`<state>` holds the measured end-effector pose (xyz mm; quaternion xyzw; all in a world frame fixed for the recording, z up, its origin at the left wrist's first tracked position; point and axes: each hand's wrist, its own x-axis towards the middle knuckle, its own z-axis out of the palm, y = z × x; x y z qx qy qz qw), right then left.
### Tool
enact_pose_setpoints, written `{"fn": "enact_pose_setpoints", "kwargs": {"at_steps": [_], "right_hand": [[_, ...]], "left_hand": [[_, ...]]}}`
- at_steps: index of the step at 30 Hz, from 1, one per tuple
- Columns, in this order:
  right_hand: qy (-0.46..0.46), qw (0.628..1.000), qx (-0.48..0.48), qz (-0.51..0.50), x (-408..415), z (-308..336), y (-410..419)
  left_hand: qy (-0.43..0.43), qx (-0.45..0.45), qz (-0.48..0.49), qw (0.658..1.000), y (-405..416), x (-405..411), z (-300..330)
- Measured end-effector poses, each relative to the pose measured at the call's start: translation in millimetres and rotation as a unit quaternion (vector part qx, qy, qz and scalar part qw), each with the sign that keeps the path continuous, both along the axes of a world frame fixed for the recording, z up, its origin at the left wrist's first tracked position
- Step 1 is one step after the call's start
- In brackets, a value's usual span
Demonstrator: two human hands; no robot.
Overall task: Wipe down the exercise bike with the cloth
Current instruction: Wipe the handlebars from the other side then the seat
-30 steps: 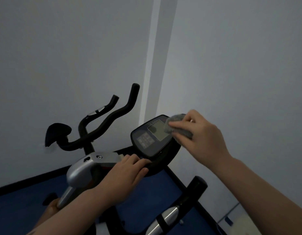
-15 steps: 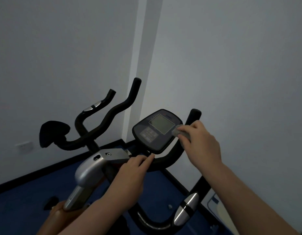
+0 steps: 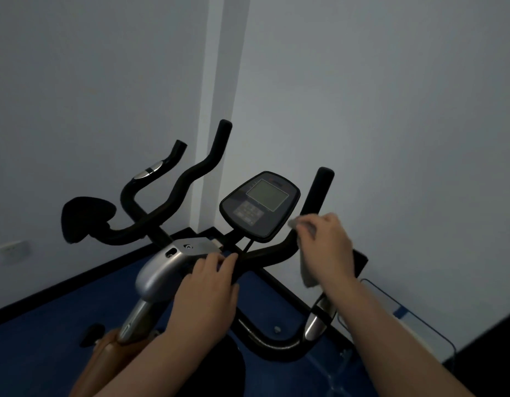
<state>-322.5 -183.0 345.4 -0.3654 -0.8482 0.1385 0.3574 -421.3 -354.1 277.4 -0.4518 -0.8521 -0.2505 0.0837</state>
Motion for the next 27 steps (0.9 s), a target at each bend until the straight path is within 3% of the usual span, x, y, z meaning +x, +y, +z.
{"fn": "enact_pose_setpoints", "kwargs": {"at_steps": [3, 8, 11, 14, 16, 21, 23, 27], "right_hand": [[0.0, 0.999, 0.03, 0.023, -8.6, -38.2, -47.9], [-0.041, 0.979, -0.009, 0.198, -19.9, -39.0, -66.6], [0.007, 0.996, 0.039, 0.077, -11.2, -11.9, -28.8], [0.003, 1.0, 0.015, -0.022, -9.2, -12.5, -17.6], [0.008, 1.0, 0.009, -0.011, -15.0, -31.7, -39.8], [0.007, 0.98, -0.076, 0.181, -12.7, -42.5, -66.9], [0.003, 0.987, -0.041, 0.155, -6.9, -24.2, -45.2], [0.047, 0.999, -0.008, 0.004, -8.1, -12.9, -22.6]], "left_hand": [[0.006, 0.0, -0.005, 1.0, -15.1, 8.4, -4.9], [-0.028, 0.035, 0.008, 0.999, -41.0, 15.9, -13.6], [-0.039, 0.063, 0.013, 0.997, -46.8, 16.6, -17.6], [-0.046, 0.079, 0.02, 0.996, -46.4, 16.6, -18.4], [-0.052, 0.083, 0.019, 0.995, -47.0, 17.7, -17.8], [-0.078, 0.116, 0.014, 0.99, -51.4, 17.7, -21.3], [-0.115, 0.151, 0.013, 0.982, -54.3, 18.2, -26.3], [-0.15, 0.198, 0.022, 0.968, -57.6, 18.6, -33.9]]}}
